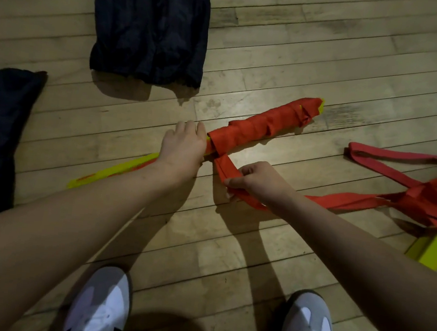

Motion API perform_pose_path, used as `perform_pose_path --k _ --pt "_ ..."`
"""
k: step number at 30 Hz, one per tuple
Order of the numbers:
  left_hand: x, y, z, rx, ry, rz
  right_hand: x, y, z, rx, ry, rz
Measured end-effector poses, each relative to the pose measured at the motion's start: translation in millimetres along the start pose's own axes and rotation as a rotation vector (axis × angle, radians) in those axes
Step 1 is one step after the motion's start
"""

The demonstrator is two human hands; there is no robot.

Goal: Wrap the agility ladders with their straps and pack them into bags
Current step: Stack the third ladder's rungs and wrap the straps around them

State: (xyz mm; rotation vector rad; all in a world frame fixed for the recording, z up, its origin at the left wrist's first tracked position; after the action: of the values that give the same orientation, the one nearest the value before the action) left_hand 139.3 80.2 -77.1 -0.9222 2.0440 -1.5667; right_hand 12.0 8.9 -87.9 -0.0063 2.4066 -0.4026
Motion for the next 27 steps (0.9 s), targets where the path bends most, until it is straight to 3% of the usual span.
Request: perform_pose_path --k 4,11,16,27 --pt "14.4 7.9 -10.8 0.048 0.118 0.048 10.8 -0.2 2.2 -0.015 0.041 -0.131" --pt "30.8 33.2 -54.2 0.088 0.283 0.094 30.4 4.5 -2.1 0.001 0.071 -0.048" --pt "28.1 43.6 -65.6 -0.050 0.205 0.058 40.8 9.6 -5.9 -0.036 0.074 -0.089" --pt "-9.7 18.6 -19.3 -0.056 -0.037 -0.068 37.0 14.1 -12.0 -0.178 0.099 0.008"
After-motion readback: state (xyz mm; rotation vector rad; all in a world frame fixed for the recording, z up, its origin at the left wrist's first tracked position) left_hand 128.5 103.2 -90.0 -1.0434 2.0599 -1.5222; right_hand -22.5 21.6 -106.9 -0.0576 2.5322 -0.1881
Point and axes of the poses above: each hand's wrist, its own z-axis towards the middle knuckle, its own y-axis out of the palm, x = y × z, the point moved 10 cm from there along z, towards the middle knuckle, and after that the axes turned 7 degrees about -z, right-handed, at the moved point
